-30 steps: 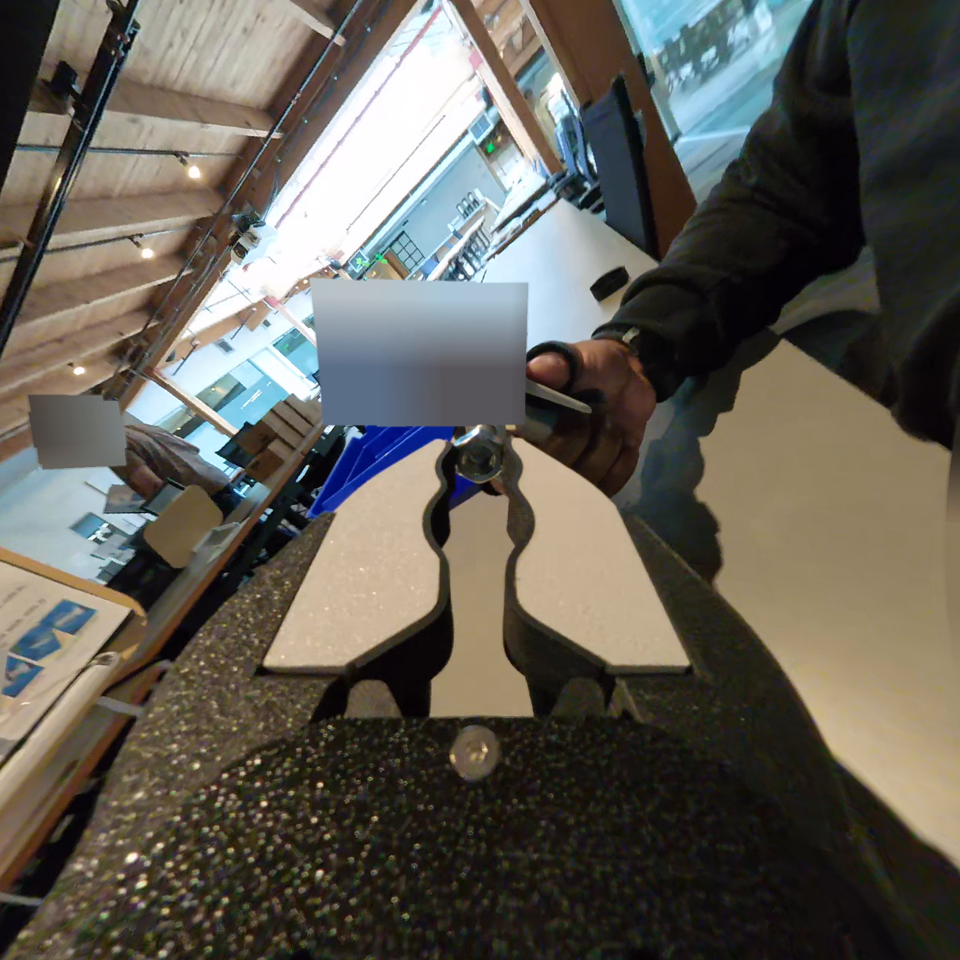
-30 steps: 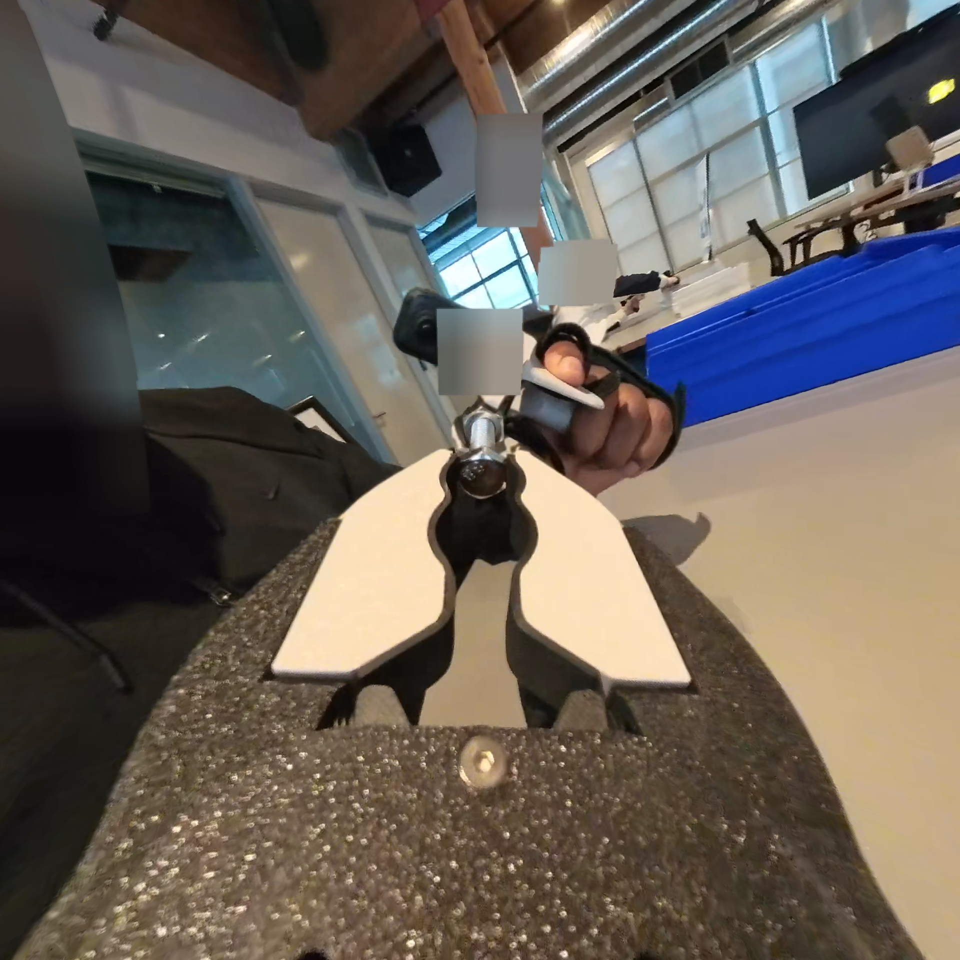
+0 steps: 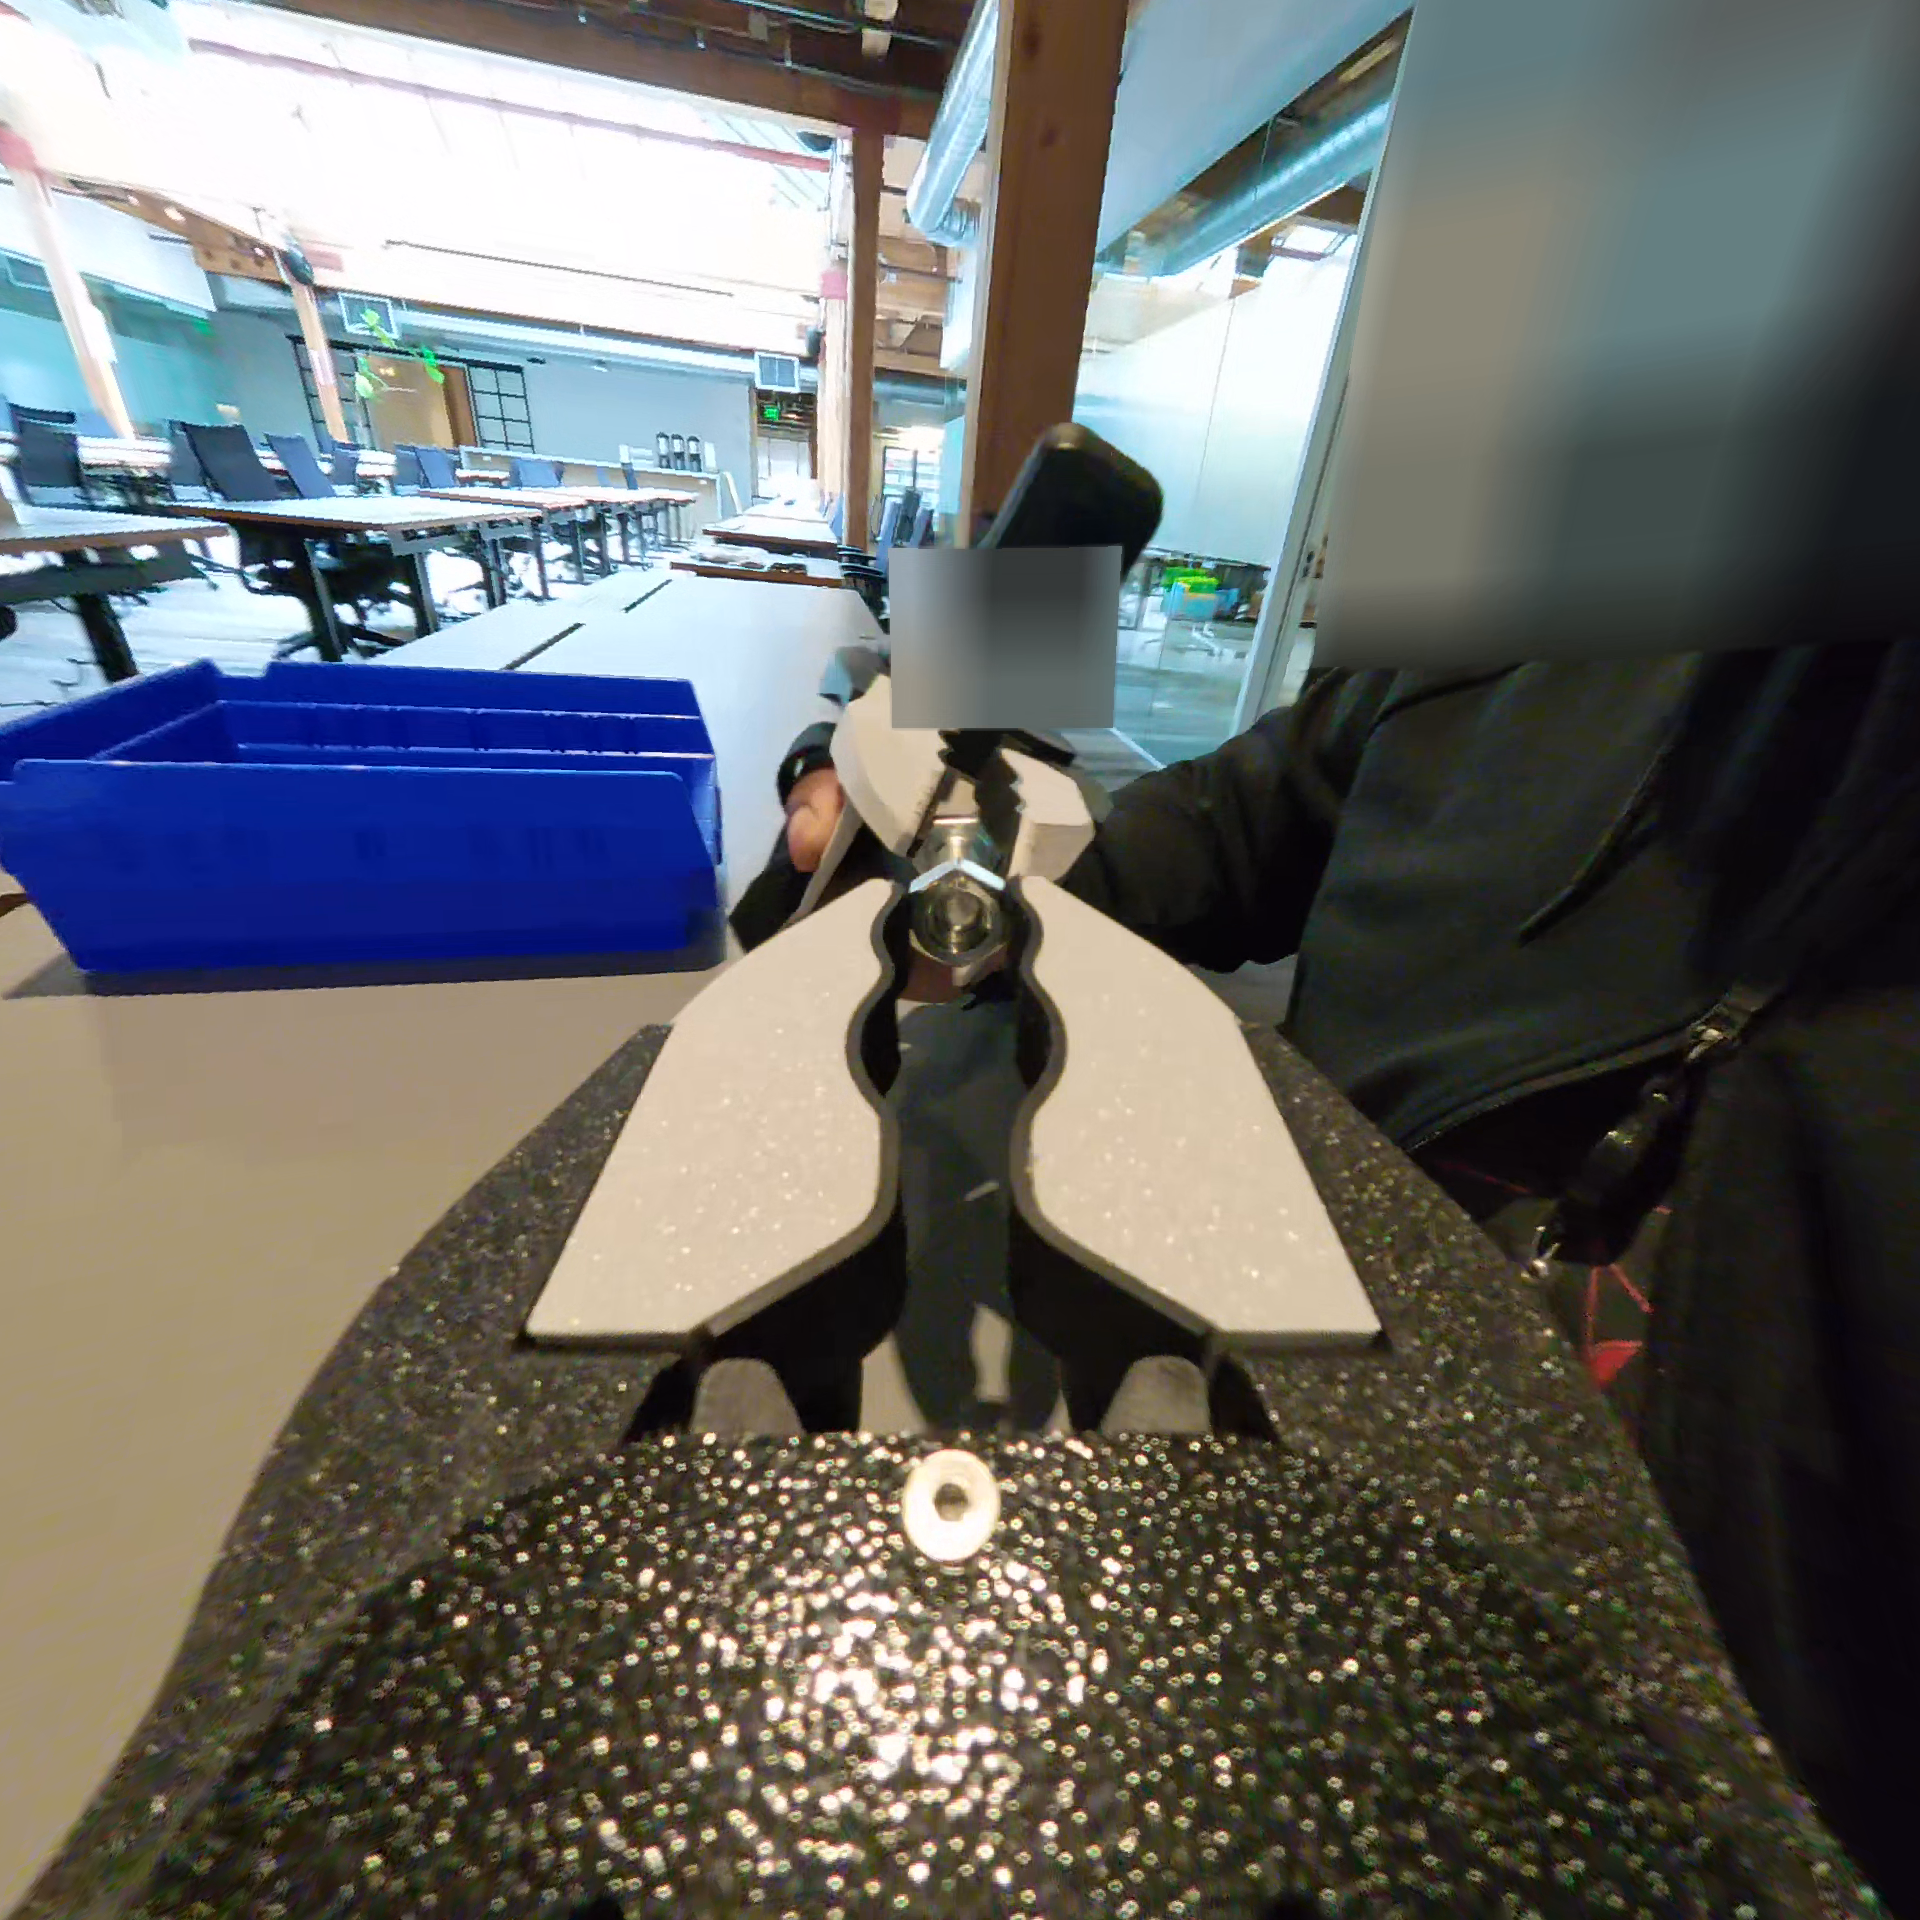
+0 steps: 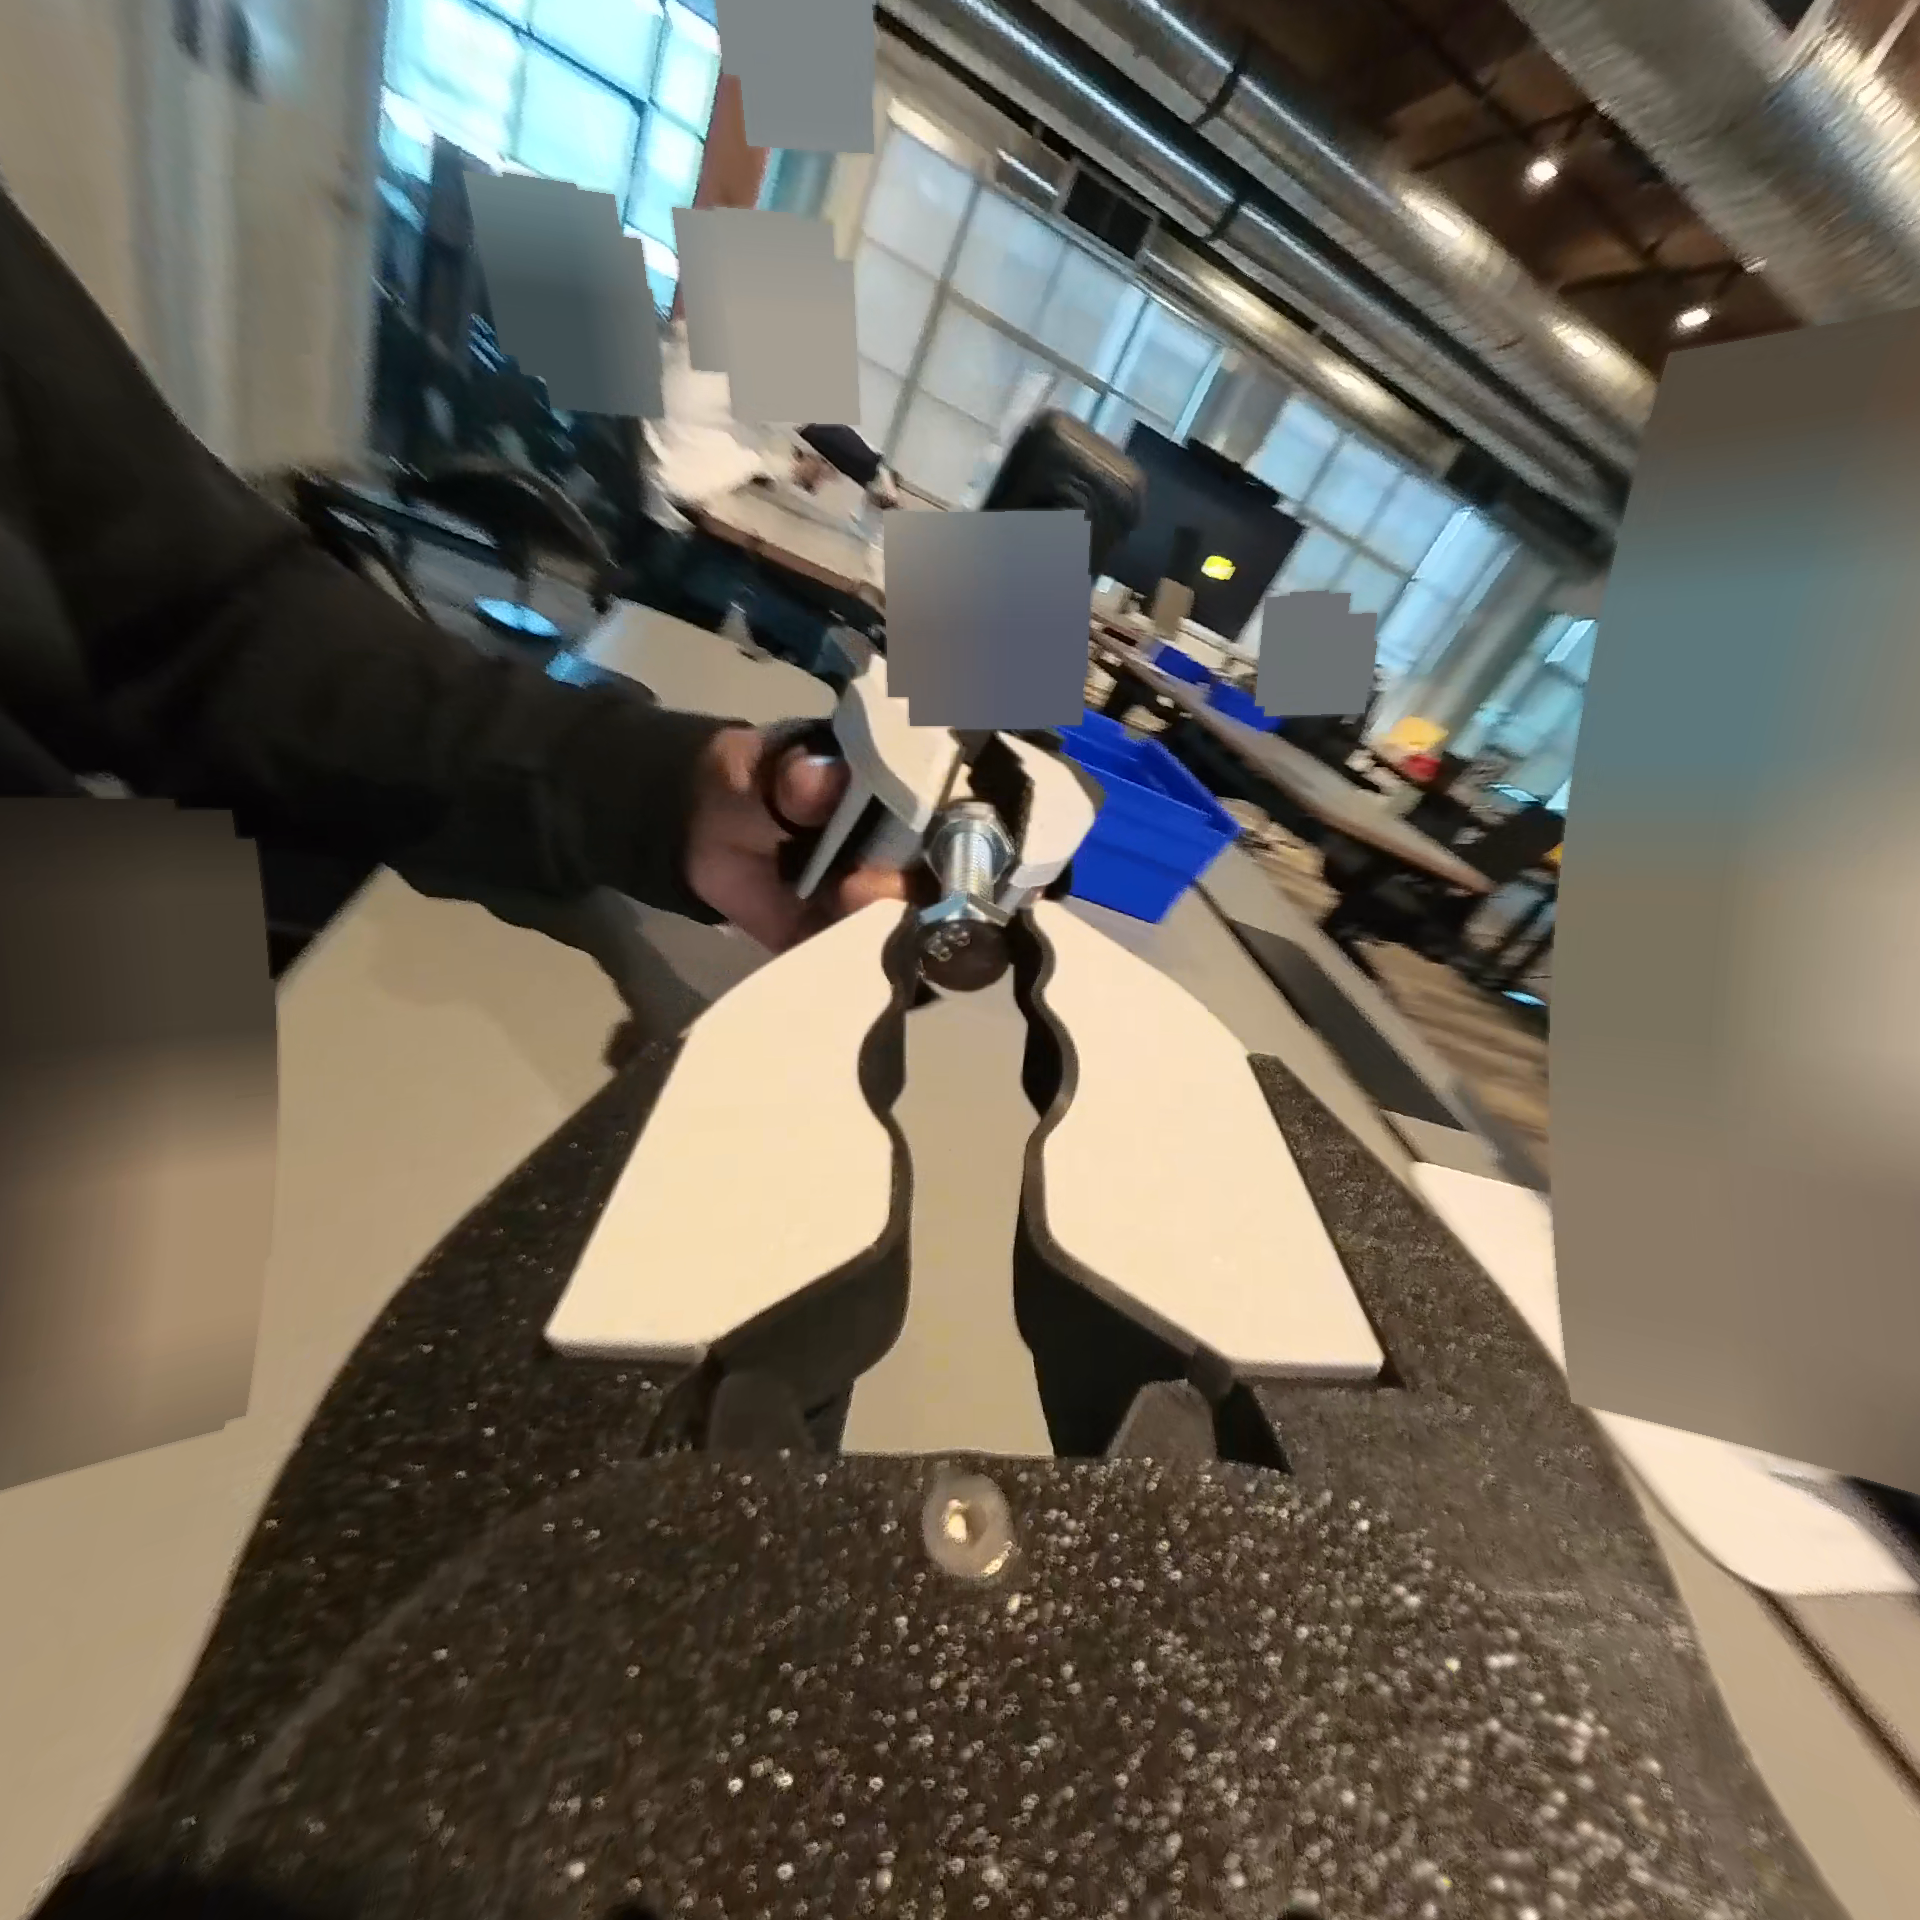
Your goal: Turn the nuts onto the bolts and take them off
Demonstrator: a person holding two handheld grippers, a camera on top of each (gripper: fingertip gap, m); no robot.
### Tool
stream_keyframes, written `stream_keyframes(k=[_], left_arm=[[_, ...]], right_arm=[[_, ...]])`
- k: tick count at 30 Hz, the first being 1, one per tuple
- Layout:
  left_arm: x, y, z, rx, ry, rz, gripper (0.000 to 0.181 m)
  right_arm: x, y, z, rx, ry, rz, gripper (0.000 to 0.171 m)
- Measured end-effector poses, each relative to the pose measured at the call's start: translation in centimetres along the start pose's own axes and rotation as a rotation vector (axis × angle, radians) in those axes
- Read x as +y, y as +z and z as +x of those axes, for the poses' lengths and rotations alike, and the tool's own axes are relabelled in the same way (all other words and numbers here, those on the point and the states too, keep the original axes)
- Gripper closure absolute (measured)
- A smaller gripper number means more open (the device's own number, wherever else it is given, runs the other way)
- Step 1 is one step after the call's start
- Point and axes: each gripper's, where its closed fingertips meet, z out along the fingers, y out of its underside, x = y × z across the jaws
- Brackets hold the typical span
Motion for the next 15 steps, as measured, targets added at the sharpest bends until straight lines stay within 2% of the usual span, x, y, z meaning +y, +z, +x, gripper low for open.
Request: stream_keyframes(k=[3,6,10,15], left_arm=[[0.1,-0.1,-0.2,-0.072,0.129,-0.045,0.164],[0.2,-0.2,-0.3,-0.161,0.338,-0.124,0.165],[0.6,-0.3,0.2,-0.218,0.592,-0.215,0.165],[0.6,-0.3,1.0,-0.227,0.761,-0.264,0.164]], right_arm=[[0.1,0.1,0.1,0.024,-0.029,-0.028,0.154],[0.2,0.1,0.1,-0.006,0.031,-0.024,0.154],[0.2,0.2,-0.4,-0.109,0.223,0.019,0.154],[0.0,0.2,-0.9,-0.225,0.484,0.104,0.154]])
